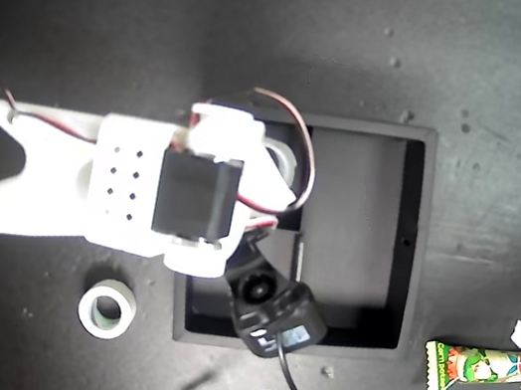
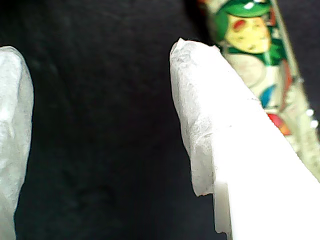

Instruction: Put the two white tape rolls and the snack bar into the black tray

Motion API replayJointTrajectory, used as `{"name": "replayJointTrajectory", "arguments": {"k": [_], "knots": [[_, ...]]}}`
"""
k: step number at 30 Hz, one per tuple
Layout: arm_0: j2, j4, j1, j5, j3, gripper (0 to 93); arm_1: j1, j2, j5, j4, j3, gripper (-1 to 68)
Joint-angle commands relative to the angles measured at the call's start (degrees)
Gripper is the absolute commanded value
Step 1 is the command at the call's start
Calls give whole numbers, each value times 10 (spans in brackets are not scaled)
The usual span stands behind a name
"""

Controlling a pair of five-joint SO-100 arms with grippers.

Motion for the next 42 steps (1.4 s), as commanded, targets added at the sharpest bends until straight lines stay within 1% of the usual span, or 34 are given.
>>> {"name": "replayJointTrajectory", "arguments": {"k": [1, 4, 7, 10, 14, 19, 21, 22, 24, 26, 28, 29, 30, 31, 33, 36, 42], "knots": [[4, 10, -6, -11, -28, 151, -51, -22, 137, -29, 10, 242], [11, 11, -10, -10, -29, 149, -88, -88, 199, -25, -22, 272], [56, 11, -16, -18, -9, 151, -118, -179, 245, 22, -81, 275], [145, 11, -22, -35, 40, 149, -139, -215, 279, 34, -79, 277], [298, 11, -23, -84, 155, 153, -154, -264, 299, 32, -73, 278], [456, 11, 6, -171, 283, 147, -144, -328, 296, 28, -75, 273], [505, 9, 26, -201, 337, 148, -134, -330, 293, 11, -48, 265], [526, 8, 40, -213, 362, 149, -127, -330, 289, 4, -40, 254], [555, 0, 69, -235, 410, 149, -111, -332, 274, -6, -33, 208], [576, -11, 96, -256, 460, 148, -95, -339, 263, -7, -34, 131], [598, -43, 120, -270, 523, 148, -82, -343, 253, -18, -27, 69], [608, -62, 132, -275, 556, 147, -76, -344, 253, -22, -21, 17], [618, -82, 143, -279, 589, 147, -74, -344, 258, -22, -17, -1], [626, -103, 154, -285, 621, 147, -71, -344, 265, -22, -13, -2], [638, -138, 176, -297, 673, 144, -69, -344, 287, 6, -25, -3], [649, -173, 211, -309, 716, 137, -67, -342, 312, 98, -79, -3], [629, -193, 248, -316, 718, 130, -18, -335, 321, 263, -202, -5]]}}
